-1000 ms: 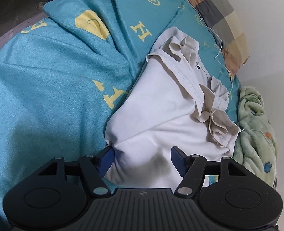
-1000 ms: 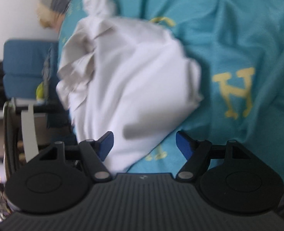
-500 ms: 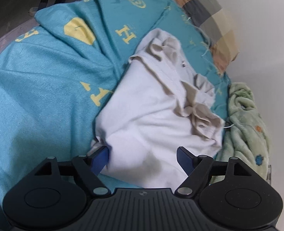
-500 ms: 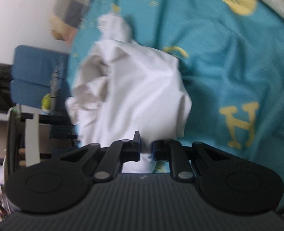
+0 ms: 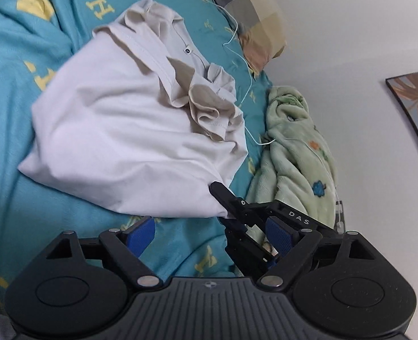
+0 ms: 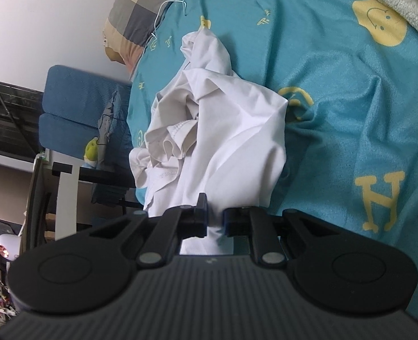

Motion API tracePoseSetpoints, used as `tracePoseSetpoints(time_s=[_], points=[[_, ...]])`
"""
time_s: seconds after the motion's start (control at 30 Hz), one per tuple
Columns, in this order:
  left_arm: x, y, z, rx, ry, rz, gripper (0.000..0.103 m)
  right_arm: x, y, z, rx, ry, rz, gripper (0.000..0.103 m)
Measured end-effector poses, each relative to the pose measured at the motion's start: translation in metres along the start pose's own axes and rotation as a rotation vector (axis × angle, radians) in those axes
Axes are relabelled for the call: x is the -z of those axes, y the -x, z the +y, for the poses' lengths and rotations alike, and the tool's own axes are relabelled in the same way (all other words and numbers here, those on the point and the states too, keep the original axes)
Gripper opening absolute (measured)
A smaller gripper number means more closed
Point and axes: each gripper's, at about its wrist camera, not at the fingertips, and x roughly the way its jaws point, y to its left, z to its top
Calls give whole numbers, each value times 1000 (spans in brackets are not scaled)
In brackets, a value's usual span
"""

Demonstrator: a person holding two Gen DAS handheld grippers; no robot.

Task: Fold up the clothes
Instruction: 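Grasp the folded shirt with the right gripper and lift it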

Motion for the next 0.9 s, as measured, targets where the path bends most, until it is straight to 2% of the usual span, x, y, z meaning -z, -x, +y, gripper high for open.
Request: tracePoseSetpoints(time_s=[0.17,0.4,0.53,0.63,0.77,0.9], points=[[-11,-8,24,-32,87,-65,88,0,6,1,-20,-30,-7,13],[-22,-13,58,42,253,-84,86,1,16,-1,-49,-66,-10,12],[-18,-9,68,57,329,-100,86,-1,22,0,-70,-70,-26,11],[-11,-9,69,6,340,-69,88,-1,23,3,-90,-56,-41,11],[-1,-20,64,57,335,1,89,-3,21,4,-106,-61,-43,11],[-3,-28,55,84,278,-12,91,-3,20,4,-117,-75,-37,11]])
